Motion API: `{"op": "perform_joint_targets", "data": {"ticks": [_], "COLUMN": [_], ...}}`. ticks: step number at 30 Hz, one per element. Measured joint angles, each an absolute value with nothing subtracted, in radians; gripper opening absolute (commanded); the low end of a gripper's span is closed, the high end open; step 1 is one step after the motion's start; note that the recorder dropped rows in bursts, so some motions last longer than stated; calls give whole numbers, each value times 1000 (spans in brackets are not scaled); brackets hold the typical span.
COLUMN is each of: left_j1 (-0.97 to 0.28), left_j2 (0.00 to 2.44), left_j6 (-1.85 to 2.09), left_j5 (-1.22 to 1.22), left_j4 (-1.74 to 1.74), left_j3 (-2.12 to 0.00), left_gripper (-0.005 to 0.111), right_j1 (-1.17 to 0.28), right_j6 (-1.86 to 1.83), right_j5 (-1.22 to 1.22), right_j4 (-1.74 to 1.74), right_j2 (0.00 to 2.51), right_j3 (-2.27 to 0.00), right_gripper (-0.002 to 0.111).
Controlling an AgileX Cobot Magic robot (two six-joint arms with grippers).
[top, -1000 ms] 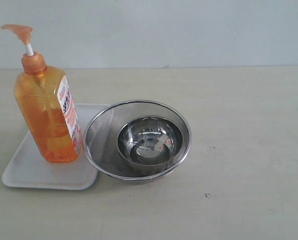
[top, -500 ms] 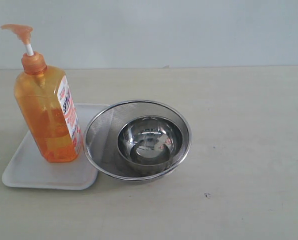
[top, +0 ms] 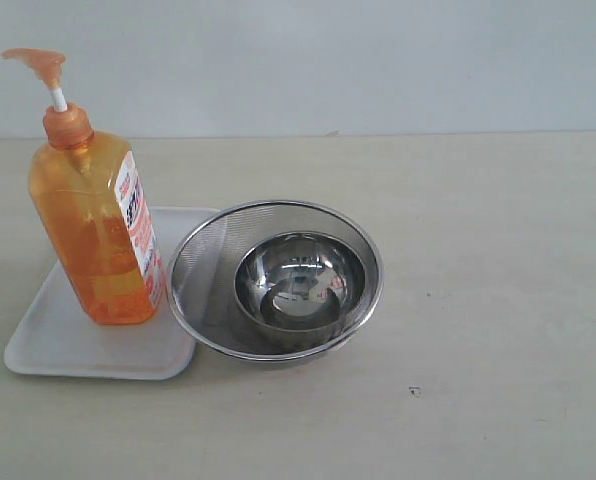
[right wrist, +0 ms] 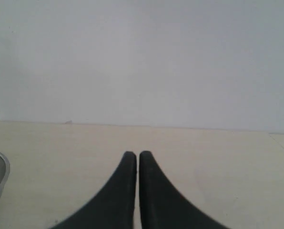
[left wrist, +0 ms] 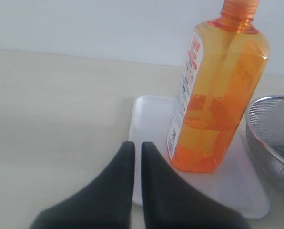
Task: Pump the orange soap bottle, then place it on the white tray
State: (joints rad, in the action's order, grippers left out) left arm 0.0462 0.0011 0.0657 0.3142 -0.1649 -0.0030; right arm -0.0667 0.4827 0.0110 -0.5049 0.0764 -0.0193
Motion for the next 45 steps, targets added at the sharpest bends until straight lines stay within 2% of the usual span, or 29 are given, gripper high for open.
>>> {"op": "perform_joint_targets", "data": {"ticks": [19, 28, 45], "left_j1": [46, 46, 46], "left_j2": [1, 1, 1], "left_j6": [66, 66, 66], "left_j5": [314, 314, 314], "left_j4": [-165, -165, -165], "left_j3": [-3, -3, -3], "left_gripper": [5, 5, 5], "right_j1": [-67, -67, -67], "right_j6": [546, 74, -7], "right_j5": [203, 279, 327], "right_j4": [-482, -69, 20], "right_j2": [4, 4, 4], "right_j3": [-4, -4, 0], "right_gripper": [0, 0, 0]}}
